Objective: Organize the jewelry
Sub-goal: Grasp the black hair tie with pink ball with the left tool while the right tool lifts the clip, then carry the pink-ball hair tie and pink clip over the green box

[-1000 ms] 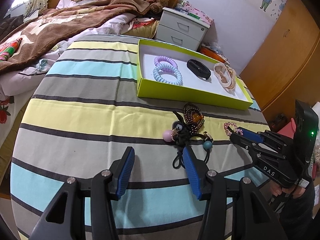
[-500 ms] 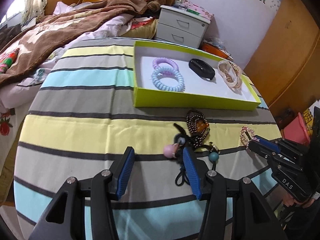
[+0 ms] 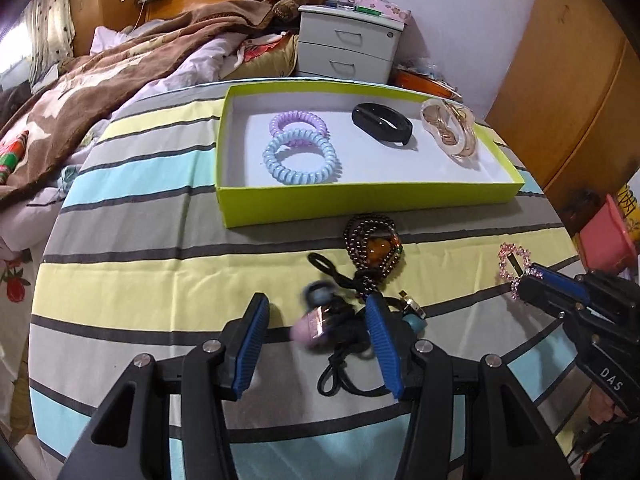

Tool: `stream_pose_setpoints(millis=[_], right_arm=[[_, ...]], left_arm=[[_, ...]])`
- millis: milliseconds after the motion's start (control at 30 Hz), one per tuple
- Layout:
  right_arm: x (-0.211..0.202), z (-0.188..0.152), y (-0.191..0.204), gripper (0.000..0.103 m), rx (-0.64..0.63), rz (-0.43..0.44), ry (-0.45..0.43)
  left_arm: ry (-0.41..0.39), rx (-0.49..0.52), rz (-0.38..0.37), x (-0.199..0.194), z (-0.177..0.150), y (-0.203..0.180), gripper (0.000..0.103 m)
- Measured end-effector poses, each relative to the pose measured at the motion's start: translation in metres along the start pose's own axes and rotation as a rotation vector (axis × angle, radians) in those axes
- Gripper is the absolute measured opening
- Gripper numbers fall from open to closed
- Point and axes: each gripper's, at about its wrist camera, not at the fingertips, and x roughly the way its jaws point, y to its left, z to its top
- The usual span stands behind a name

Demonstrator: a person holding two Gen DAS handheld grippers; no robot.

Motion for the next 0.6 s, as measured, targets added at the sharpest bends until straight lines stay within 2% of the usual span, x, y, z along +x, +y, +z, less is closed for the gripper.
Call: stream_pose_setpoints(millis=[133,167,600], right_arm=[[-0.001,-0.001,-0.001,0.011,0.003,0.0,-0.002],[-0.001,-0.001,-0.001,0.011,0.004,0.001,-0.002],[-0.007,0.0,0.004,0.011,0.019,-0.001,-0.024]], left_arm=[[-0.004,-0.024,0.007,-0.001,0.0,0.005,0.035],[-0.003,-0.029,0.011,-0.002,0.0,0.007,0.033],[-0.035,-0.055,0.026,-0.014,-0.005,0.018,0.029]])
